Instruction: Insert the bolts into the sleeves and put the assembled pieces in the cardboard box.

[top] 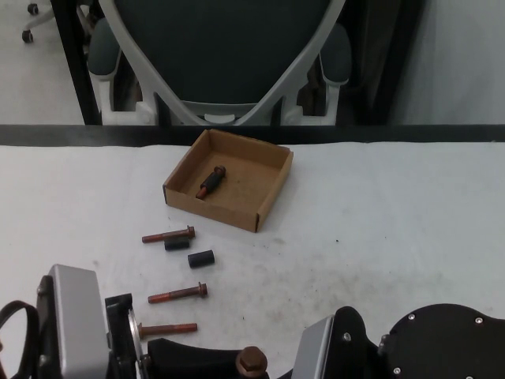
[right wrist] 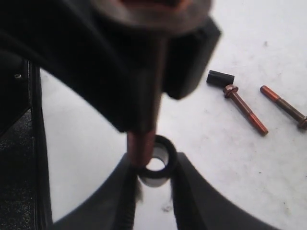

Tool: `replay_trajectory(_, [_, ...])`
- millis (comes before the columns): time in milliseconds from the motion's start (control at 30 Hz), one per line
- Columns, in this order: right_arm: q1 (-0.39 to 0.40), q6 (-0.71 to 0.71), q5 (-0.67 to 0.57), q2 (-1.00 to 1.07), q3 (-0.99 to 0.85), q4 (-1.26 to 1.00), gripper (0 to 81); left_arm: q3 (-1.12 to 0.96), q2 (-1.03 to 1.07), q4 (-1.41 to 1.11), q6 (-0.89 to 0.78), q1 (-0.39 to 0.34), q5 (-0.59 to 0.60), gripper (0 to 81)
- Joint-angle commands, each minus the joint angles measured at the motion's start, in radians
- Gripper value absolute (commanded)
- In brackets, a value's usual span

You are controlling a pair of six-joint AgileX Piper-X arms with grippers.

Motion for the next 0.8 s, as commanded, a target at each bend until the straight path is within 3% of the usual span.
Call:
replay_trajectory(0, [0.002, -0.002, 0.011, -0.021, -0.012, -0.033, 0.2, 0.001, 0.0, 0.002, -0.006, 0.001, 0.009, 0.8])
replay_trajectory(767, [0.021, -0.002, 0.008, -0.021, -0.012, -0.033, 0.2, 0.001, 0.0, 0.033, 0.07, 0.001, -0.039, 0.8])
